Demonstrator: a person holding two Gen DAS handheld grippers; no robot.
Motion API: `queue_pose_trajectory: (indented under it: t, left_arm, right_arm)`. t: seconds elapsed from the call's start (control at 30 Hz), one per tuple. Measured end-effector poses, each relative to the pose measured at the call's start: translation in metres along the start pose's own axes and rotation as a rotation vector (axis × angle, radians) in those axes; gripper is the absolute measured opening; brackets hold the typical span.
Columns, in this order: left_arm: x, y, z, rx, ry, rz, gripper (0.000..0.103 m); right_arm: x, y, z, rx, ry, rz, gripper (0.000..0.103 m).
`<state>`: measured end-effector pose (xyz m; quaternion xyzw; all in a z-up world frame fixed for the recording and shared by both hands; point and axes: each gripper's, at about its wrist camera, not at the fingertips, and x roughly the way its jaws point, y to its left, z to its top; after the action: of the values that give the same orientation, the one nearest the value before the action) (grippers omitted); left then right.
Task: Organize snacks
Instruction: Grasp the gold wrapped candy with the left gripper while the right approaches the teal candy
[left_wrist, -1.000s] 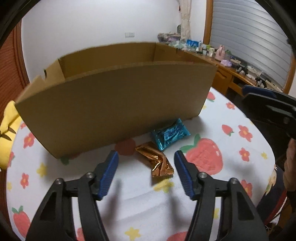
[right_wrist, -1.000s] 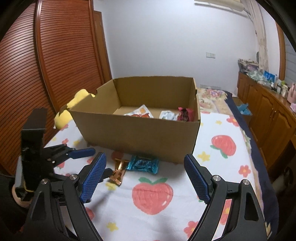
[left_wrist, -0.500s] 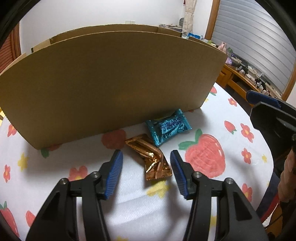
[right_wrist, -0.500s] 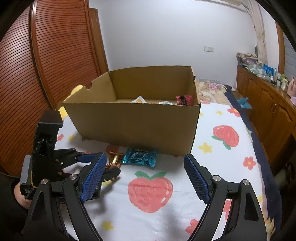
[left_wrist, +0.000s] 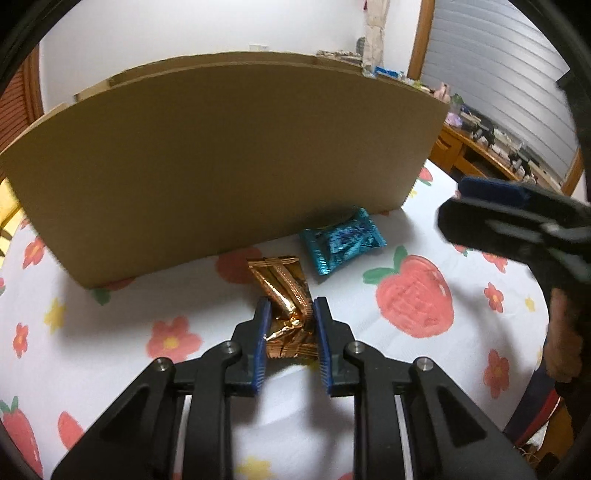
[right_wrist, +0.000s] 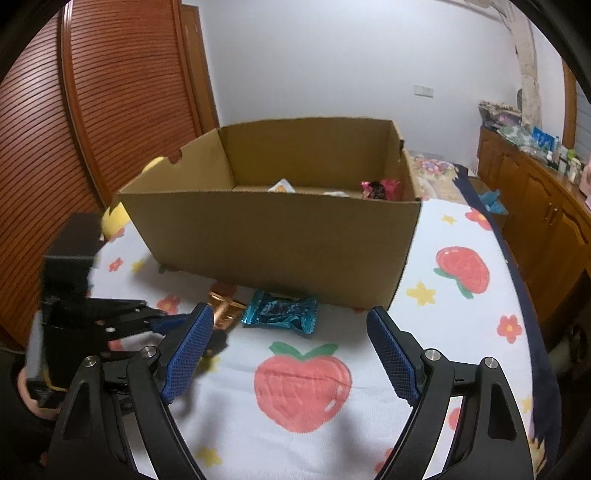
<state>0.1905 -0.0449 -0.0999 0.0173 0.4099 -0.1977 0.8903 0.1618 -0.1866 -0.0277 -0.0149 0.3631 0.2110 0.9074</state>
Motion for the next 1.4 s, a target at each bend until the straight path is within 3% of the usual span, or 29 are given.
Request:
queue_pose_trajectory:
  t: [0.43, 0.97, 1.1, 1.33, 1.4]
  left_arm:
    - [-0.035, 0.034, -0.012, -0.031, -0.065, 0.017, 0.021]
    - [-0.04, 0.027, -0.012, -0.04, -0.078, 0.015, 0.021]
    - [-0.039, 0.028, -0.012, -0.042, -0.077, 0.015, 0.021]
    - [-0.039, 0.025, -0.01, -0.034, -0.079, 0.014, 0.021]
    - [-0.039, 0.024, -0.01, -0.031, -0.081, 0.015, 0.021]
  right_arm:
    - [0.061, 0.012, 0.004, -0.046, 0.117, -0.023, 0.085]
    - [0.09, 0.014, -0.001, -0.06, 0.171, -0.105, 0.082]
    - [0.089, 0.014, -0.002, -0.069, 0.164, -0.119, 0.073]
    - [0.079, 0.016, -0.005, -0.072, 0.144, -0.117, 0.042]
    - [0.076, 0.018, -0.006, -0.078, 0.142, -0.107, 0.04]
